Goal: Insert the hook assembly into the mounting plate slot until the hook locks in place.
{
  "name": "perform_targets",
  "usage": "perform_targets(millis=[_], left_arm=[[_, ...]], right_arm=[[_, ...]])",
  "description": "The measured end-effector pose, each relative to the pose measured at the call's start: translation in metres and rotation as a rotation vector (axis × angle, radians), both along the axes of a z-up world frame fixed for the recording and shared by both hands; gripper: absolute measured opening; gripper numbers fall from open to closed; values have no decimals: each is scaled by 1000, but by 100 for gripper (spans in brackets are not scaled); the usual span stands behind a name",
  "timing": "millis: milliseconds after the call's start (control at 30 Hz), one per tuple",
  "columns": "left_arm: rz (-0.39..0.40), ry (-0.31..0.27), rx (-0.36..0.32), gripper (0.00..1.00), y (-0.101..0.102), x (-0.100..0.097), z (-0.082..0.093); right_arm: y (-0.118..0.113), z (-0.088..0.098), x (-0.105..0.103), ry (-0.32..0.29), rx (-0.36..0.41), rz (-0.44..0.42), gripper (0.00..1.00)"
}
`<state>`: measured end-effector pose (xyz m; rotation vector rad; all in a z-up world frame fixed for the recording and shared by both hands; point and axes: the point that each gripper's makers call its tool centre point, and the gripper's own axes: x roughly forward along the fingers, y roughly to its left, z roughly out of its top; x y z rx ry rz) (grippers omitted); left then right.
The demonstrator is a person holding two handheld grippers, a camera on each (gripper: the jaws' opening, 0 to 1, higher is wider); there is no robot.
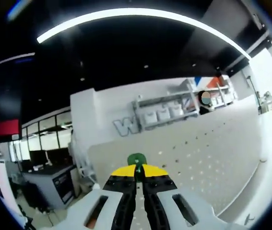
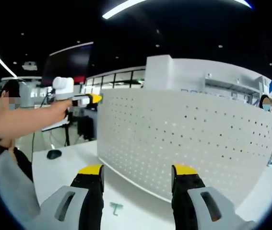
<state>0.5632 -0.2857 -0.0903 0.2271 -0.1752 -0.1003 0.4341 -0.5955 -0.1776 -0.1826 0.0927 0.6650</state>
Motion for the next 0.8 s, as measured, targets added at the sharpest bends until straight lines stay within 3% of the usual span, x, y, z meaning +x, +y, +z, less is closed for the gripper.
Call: perform_targets(millis=[300, 800], left_arm=[[17, -9, -24, 3, 4, 12, -2], [30, -21, -8, 3, 9, 19, -3]], right_arm=[[-5, 1, 4, -3, 2, -11, 56], [-5, 3, 7, -1, 9, -17, 55]])
